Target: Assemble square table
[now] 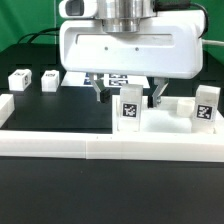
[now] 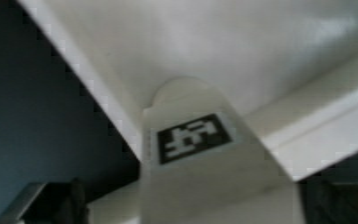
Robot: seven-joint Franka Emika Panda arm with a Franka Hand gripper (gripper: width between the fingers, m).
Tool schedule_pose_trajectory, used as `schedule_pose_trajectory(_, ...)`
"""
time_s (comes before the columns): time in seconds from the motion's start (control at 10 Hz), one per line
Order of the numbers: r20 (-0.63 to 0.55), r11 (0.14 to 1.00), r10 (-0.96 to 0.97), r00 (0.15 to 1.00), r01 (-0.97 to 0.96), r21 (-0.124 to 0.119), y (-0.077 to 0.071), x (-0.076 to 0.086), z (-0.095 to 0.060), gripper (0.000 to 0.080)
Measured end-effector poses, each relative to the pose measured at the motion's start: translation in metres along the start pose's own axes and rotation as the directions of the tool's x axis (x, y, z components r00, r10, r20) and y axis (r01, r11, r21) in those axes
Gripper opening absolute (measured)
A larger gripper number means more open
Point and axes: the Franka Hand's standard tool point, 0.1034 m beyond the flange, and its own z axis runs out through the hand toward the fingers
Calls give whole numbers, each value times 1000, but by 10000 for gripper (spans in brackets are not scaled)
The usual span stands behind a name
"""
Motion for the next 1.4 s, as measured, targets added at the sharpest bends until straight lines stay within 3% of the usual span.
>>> schedule_pose_trajectory(0.2,-2,996,-93,996,93,-7,1,1,0,649)
schedule_pose_trajectory(0.5,1,996,-87,996,87,-7,1,0,0,649)
schedule_pose_trajectory(0.6,65,998,-58,996,58,1,-7,-7,0,649)
schedule_pose_trajectory(0.7,78,998,-63,995,63,5,-14,-5,0,649)
schedule_pose_trajectory(1.1,122,998,-58,991,58,4,-11,-6,4,649)
schedule_pose_trajectory(1.3,122,999,-39,992,39,1,-10,-6,4,389)
schedule_pose_trajectory(1.4,121,1000,-19,992,20,-8,-6,-5,4,389)
